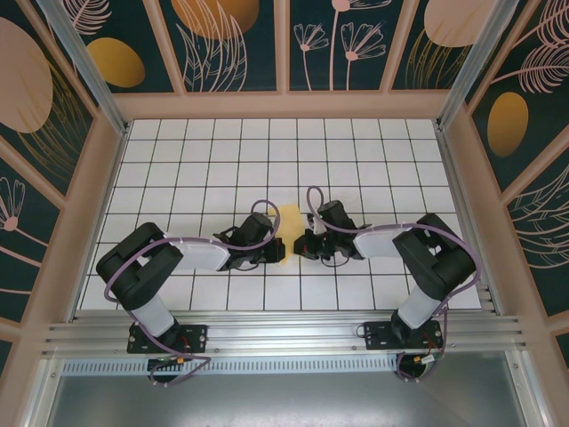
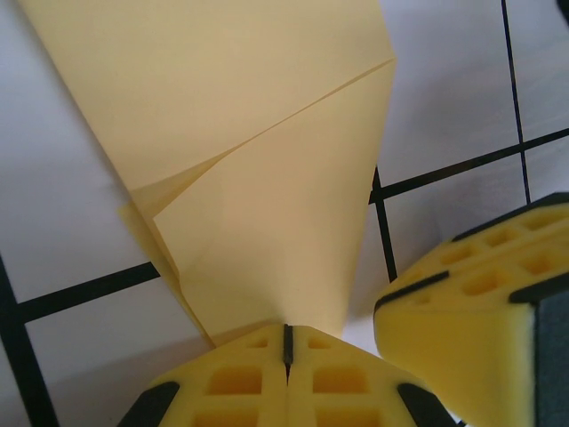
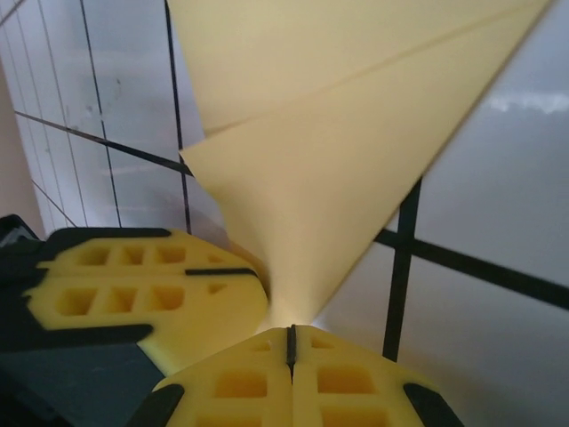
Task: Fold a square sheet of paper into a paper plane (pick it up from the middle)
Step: Third fold the triangle at the center of the table.
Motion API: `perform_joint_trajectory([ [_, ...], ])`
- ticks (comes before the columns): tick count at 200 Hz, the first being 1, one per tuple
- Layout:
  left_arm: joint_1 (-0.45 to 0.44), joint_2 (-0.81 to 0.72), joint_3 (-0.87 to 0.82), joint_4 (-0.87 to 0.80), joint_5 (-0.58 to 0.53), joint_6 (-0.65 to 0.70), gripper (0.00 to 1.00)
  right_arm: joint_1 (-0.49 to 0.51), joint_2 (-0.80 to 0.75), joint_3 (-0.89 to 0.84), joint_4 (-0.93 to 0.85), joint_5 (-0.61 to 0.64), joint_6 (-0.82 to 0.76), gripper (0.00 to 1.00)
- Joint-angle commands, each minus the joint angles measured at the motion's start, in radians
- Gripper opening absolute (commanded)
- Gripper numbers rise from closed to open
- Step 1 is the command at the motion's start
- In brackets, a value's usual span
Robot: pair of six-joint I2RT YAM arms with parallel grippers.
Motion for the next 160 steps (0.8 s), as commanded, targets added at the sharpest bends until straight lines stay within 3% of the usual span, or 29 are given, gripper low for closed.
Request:
perform_joint_trajectory([
  [1, 0.003, 0.047, -0.026, -0.149, -0.014, 0.024, 0.00, 0.022, -0.003, -0.005, 0.015, 0.005, 0.015, 0.06],
  [108, 0.004, 0.044, -0.036, -0.146, -0.011, 0.026, 0.00, 0.052, 0.076, 0.036, -0.033, 0.012, 0.002, 0.06],
  [160, 0.003, 0.043, -0.039, -0.146, -0.013, 0.024, 0.00, 0.057, 0.002, 0.061, -0.082, 0.045, 0.003, 0.05],
])
